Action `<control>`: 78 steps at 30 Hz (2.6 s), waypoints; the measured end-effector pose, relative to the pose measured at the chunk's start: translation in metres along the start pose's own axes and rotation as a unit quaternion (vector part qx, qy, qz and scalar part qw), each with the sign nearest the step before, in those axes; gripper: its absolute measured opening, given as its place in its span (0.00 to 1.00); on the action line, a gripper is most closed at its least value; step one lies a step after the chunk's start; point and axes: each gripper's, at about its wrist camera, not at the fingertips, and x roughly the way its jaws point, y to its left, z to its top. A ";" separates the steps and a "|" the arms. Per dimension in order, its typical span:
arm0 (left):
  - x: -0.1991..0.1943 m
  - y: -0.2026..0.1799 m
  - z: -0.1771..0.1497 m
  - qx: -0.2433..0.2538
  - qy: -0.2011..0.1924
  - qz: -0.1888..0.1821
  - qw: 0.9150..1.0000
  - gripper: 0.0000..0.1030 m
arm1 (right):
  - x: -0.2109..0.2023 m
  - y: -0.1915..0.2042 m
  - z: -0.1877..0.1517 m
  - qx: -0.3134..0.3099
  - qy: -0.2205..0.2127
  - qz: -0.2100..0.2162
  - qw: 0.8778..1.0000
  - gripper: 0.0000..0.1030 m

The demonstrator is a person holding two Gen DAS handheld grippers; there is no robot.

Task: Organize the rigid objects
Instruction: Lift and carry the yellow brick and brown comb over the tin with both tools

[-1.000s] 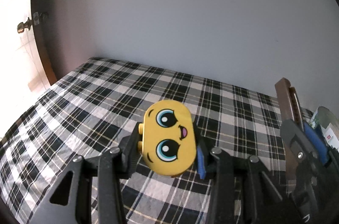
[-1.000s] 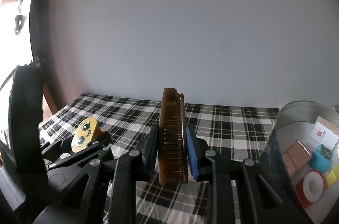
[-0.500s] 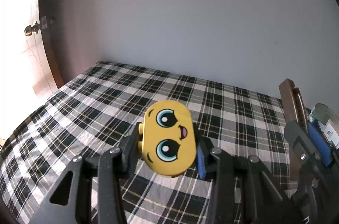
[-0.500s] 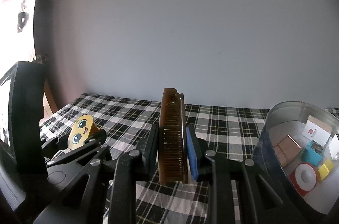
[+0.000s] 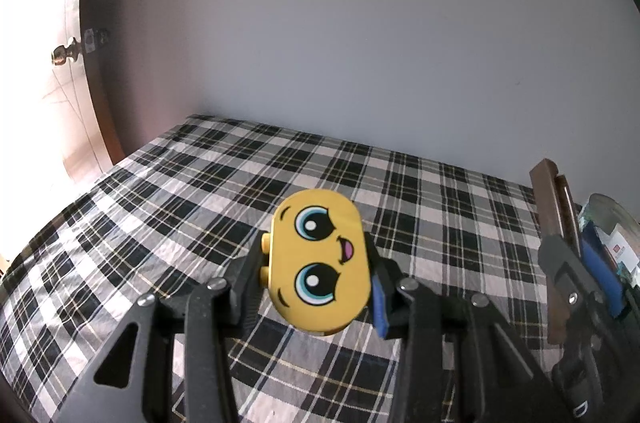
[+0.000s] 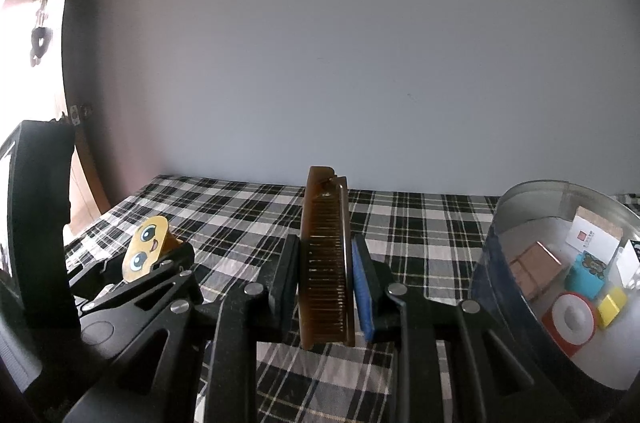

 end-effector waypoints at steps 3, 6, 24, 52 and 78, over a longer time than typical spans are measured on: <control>-0.003 -0.001 -0.002 0.000 0.000 -0.004 1.000 0.41 | -0.005 0.000 -0.003 -0.001 -0.001 -0.002 1.000 0.27; -0.007 -0.003 -0.004 0.001 -0.001 -0.007 1.000 0.41 | -0.010 -0.001 -0.004 -0.001 -0.001 -0.003 1.000 0.27; -0.029 -0.018 -0.016 0.008 -0.013 -0.023 1.000 0.41 | -0.038 -0.010 -0.016 -0.005 -0.009 -0.014 1.000 0.27; -0.057 -0.060 -0.028 0.050 -0.039 -0.051 0.997 0.41 | -0.074 -0.047 -0.025 0.017 -0.024 -0.051 0.998 0.27; -0.098 -0.153 -0.051 0.101 -0.056 -0.139 0.984 0.41 | -0.123 -0.123 -0.036 0.016 -0.052 -0.126 0.991 0.27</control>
